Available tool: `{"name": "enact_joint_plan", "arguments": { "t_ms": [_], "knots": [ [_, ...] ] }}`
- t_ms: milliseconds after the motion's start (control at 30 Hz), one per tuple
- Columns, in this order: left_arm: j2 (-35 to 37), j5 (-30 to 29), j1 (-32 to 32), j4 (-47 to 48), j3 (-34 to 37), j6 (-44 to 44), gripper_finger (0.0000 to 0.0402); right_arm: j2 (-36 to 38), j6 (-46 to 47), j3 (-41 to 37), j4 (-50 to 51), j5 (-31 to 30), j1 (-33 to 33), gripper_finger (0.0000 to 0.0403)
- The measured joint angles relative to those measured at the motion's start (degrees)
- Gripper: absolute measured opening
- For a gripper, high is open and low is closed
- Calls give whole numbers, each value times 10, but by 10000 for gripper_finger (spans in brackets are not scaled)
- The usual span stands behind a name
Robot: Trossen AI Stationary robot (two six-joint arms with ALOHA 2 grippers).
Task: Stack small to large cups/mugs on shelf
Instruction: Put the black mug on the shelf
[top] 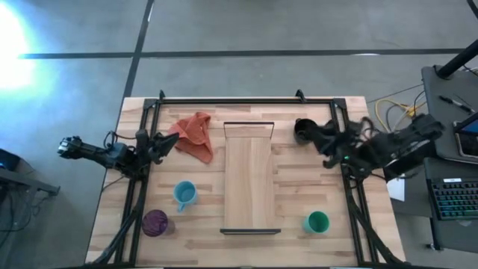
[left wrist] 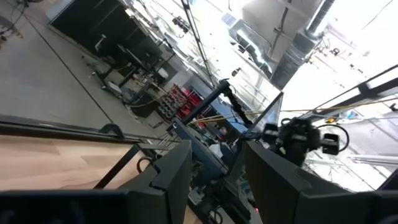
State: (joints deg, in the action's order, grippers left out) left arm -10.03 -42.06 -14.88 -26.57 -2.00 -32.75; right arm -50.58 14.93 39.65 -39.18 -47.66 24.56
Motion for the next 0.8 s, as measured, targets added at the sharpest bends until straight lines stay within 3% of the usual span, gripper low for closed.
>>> {"name": "enact_joint_plan", "arguments": {
  "t_ms": [133,267,333,467,567,667,800],
  "knots": [
    [2,0,0,-1,0,-1,135,-48,57,-21,1,-5,-55,104],
    [1,-1,0,0,0,-15,135,-53,0,22,76,-32,-142,98],
    [1,-1,0,0,0,-20,135,-31,9,84,235,-18,-201,98],
    [1,2,0,0,0,-27,135,-36,125,269,719,147,-353,96],
    [0,11,0,1,0,-27,135,-79,169,383,989,202,-453,95],
    [-1,13,0,2,0,-25,135,-121,183,453,1125,236,-524,97],
    [-1,13,0,7,0,-26,135,-179,185,480,1178,299,-564,103]
  ]
}}
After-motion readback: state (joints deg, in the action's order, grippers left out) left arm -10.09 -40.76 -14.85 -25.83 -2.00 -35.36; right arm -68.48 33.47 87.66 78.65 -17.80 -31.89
